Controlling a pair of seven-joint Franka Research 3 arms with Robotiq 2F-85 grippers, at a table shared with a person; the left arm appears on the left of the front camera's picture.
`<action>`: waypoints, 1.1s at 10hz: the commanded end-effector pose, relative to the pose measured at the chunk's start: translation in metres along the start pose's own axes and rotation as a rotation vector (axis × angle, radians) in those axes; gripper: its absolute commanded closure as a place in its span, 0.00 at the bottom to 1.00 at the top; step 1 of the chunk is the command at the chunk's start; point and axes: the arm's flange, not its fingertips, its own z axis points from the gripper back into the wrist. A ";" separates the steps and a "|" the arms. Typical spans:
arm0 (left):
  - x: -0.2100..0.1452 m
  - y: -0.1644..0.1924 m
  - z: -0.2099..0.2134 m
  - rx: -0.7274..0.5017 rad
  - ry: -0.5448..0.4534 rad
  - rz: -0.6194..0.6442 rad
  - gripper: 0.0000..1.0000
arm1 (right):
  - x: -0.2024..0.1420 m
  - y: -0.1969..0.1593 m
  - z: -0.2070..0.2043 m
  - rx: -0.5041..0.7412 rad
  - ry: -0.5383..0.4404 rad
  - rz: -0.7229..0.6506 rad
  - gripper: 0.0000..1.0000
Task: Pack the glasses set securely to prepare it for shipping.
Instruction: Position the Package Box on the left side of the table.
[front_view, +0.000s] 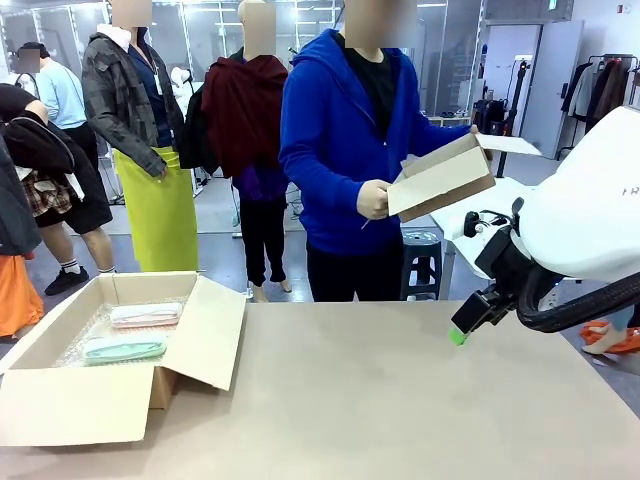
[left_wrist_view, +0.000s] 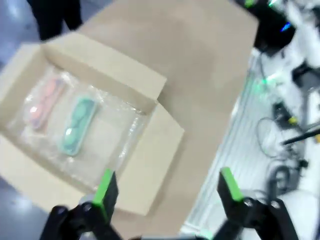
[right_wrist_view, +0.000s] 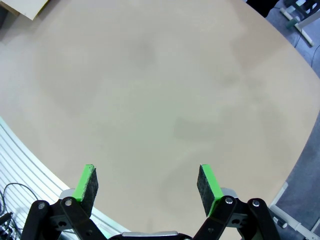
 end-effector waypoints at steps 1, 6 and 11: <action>-0.009 -0.059 -0.052 0.253 0.024 -0.153 0.00 | -0.001 0.004 0.000 -0.010 0.008 -0.022 0.00; 0.014 -0.088 -0.099 0.277 0.035 -0.151 0.00 | -0.001 0.004 0.000 -0.010 0.008 -0.022 0.00; 0.013 -0.098 -0.090 0.311 0.051 -0.228 0.00 | -0.001 0.004 0.000 -0.010 0.008 -0.022 0.00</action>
